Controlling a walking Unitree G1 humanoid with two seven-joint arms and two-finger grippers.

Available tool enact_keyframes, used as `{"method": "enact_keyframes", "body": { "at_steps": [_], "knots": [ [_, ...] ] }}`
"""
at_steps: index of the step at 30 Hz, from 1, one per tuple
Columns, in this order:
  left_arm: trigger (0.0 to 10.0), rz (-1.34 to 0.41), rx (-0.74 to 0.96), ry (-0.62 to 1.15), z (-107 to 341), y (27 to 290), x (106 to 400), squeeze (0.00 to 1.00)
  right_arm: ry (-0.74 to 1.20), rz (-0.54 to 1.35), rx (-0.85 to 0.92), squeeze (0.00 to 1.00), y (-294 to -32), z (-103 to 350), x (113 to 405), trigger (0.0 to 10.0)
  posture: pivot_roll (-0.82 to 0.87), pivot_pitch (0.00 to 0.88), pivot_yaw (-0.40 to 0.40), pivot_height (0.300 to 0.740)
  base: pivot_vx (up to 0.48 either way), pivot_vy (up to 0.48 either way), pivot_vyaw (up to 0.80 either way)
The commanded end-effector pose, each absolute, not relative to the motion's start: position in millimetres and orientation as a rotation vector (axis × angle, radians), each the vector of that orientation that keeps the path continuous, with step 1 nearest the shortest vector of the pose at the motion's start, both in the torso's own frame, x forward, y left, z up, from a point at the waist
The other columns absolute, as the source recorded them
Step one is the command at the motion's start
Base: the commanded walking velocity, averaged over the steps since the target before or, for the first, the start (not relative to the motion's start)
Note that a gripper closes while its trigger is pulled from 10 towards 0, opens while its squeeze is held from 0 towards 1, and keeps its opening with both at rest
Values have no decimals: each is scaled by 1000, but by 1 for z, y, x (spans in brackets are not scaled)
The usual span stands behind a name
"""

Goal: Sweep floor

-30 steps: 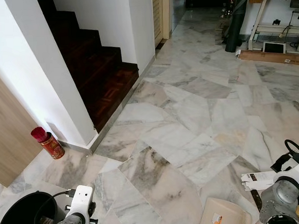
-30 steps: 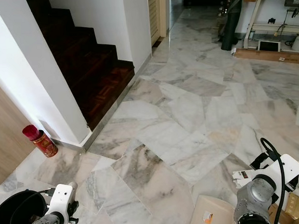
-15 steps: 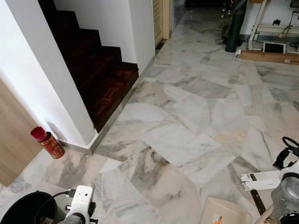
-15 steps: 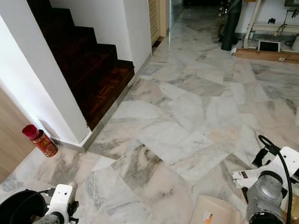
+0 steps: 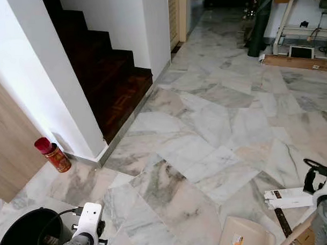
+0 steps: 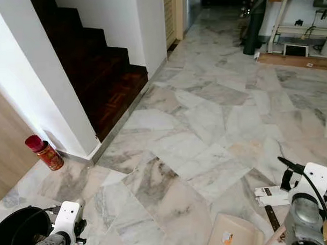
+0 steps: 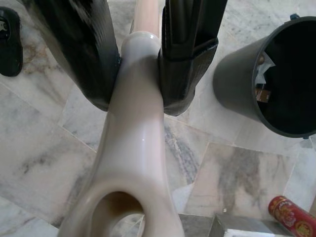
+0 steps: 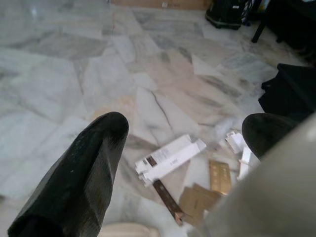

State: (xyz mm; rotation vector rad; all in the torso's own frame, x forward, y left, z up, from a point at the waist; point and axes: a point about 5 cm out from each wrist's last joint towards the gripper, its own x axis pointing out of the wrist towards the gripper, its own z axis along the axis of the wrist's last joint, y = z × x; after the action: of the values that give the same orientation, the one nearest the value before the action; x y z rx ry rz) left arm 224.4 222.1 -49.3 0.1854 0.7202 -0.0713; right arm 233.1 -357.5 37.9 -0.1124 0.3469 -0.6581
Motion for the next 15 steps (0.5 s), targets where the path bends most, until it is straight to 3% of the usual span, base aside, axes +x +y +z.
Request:
{"method": "enact_keyframes", "body": {
  "at_steps": [1, 15],
  "knots": [
    [10000, -67, 190, 724, -50, 224, 223, 0, 337, -634, -131, 0, -360, 42, 233, 10000, -45, 0, 40, 740, 0, 0, 0],
    [10000, -65, 192, 722, -49, 224, 223, 0, 339, -555, -195, 0, -360, 46, 235, 10000, -39, 0, 40, 740, 0, 0, 0]
  ]
}}
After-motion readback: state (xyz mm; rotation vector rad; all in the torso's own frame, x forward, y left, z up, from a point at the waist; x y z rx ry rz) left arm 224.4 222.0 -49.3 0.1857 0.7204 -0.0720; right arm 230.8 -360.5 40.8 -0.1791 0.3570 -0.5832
